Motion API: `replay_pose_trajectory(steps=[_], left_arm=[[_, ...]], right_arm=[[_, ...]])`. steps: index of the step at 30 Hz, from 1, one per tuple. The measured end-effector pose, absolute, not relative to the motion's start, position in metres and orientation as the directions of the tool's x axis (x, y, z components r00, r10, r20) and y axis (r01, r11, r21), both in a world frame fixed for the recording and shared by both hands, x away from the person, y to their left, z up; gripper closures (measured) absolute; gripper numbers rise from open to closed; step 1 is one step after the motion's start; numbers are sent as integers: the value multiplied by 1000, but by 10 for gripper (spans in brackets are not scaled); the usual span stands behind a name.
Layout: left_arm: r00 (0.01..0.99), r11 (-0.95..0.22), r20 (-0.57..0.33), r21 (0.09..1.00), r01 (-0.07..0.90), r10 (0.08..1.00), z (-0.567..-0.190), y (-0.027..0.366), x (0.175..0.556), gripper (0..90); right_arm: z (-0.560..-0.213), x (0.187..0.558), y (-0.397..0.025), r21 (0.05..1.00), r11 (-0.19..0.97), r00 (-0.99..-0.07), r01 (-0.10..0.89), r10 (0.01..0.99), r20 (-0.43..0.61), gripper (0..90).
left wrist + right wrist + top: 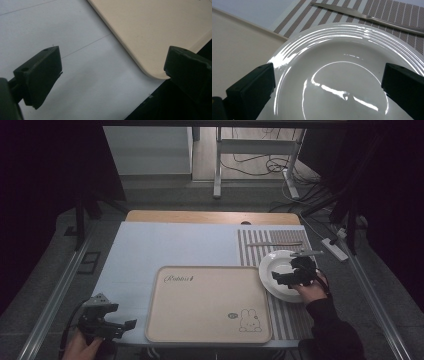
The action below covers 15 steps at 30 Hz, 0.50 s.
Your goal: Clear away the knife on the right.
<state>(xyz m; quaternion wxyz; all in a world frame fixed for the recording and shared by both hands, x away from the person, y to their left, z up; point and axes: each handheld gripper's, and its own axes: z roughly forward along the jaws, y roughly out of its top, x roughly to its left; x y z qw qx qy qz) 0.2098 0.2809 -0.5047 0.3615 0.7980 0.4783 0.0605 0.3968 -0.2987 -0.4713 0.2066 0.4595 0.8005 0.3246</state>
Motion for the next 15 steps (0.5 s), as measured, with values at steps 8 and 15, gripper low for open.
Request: replay_pose_trajectory(steps=[8, 15], left_arm=[[535, -281, -249, 635, 719, 808, -505, 281, 210, 26], [534, -281, -247, 635, 720, 808, -505, 281, 210, 26]], right_arm=[[-475, 425, -297, 696, 365, -476, 618, 878, -38, 0], [-474, 442, -299, 691, 362, -462, 626, 886, -45, 0]])
